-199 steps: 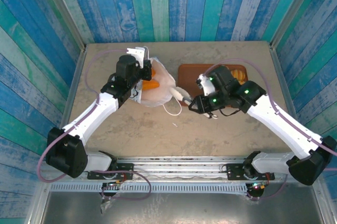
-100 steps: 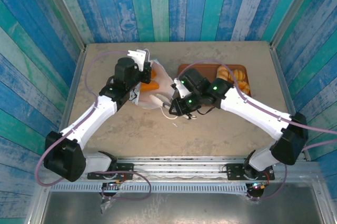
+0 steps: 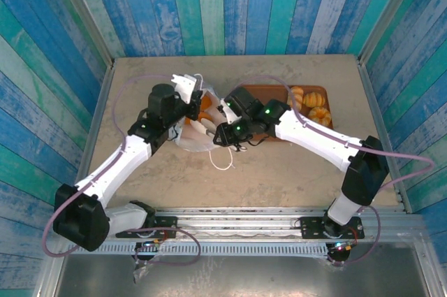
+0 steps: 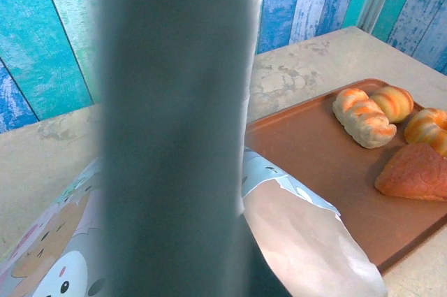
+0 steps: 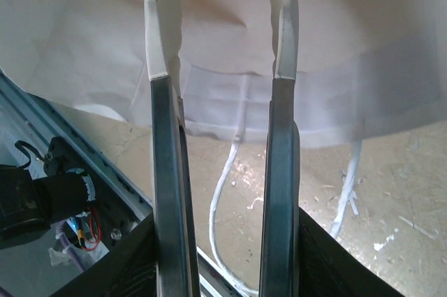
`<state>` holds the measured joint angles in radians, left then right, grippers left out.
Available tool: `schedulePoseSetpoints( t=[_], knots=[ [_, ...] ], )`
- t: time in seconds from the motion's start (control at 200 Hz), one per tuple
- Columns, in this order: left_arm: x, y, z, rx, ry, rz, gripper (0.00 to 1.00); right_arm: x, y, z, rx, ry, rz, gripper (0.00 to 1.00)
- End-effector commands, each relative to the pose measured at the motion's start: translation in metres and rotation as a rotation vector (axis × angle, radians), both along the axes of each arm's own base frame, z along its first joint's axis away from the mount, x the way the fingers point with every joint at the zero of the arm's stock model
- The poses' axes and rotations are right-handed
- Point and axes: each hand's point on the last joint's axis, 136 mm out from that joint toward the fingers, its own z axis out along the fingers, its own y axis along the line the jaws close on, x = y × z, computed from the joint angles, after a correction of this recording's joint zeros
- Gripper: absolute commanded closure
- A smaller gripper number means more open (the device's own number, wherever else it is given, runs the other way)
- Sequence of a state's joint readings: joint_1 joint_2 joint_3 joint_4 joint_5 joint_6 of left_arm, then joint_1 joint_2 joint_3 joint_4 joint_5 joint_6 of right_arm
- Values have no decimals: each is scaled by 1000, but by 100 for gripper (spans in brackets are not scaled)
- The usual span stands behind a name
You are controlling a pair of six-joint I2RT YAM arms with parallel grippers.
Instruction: Take the fake bread out of the paper bag
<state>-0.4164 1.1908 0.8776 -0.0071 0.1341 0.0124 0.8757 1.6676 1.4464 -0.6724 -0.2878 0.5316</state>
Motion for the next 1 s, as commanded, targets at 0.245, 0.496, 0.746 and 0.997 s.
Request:
schedulePoseSetpoints(
  t=[0.245,0.496,0.746,0.997],
  knots=[
    [-12,-5,38,-39,-118,-60,100,15,42,15,175,-16,7,52],
    [-11,-5,39,-38,-112,-61,100,37,45,4,132,-68,-54,52],
    [-9,-6,43,-30,-118,-62,100,54,63,-6,158,-124,-40,54],
    [-7,-7,51,-29,-121,-63,100,71,73,-7,196,-197,-69,54]
  ],
)
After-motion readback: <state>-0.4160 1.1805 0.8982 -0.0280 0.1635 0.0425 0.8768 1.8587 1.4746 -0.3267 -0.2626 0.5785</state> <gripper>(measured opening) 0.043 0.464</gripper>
